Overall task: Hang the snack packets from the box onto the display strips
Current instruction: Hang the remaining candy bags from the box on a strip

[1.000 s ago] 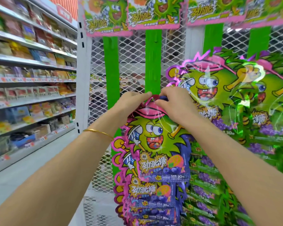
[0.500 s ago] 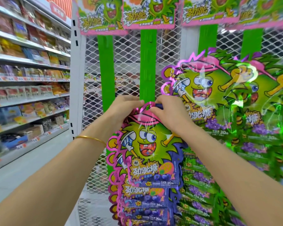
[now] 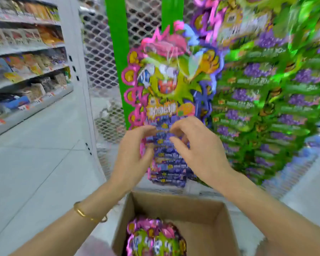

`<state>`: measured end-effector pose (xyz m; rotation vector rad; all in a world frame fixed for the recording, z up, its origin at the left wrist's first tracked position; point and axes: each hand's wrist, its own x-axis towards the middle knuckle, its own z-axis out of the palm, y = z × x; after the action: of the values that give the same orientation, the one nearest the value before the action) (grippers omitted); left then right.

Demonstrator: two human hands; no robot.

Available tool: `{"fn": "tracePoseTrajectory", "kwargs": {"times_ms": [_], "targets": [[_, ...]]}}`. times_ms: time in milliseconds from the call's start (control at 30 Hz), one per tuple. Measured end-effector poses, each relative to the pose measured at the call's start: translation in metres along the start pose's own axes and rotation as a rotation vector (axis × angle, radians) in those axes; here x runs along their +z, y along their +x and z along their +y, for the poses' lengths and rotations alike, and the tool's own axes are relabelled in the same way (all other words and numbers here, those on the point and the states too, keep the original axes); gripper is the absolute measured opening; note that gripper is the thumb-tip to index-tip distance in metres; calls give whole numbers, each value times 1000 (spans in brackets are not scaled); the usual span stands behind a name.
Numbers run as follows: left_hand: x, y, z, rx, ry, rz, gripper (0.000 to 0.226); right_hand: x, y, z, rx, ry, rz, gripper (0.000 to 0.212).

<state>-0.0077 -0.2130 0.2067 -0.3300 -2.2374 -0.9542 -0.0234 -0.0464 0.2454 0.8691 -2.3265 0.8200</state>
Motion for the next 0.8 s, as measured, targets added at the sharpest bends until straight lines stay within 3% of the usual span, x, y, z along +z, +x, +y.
{"fn": "tracePoseTrajectory", "kwargs": {"times_ms": [133,233,400,633,733,800], "targets": [[40,-102,-51,-256,62,-497,42,102,-107,56,294,-30,-607,18],[56,-142,-89,-423,144,-727,49,167,-181,105,544,22,-891,23],[67,-160,-124,-558,234,-976,47,250,-252,141,787,136,-1012,44],[63,-167,-136,-704,214,-976,44,333,-263,199,773,86,-1137,95],[68,-162,-137,-716,164,-988,44,345,-257,210,786,124,-1150,91],[73,-159,-136,-710,156,-991,43,345,-258,215,798,77,-1048,72]]}}
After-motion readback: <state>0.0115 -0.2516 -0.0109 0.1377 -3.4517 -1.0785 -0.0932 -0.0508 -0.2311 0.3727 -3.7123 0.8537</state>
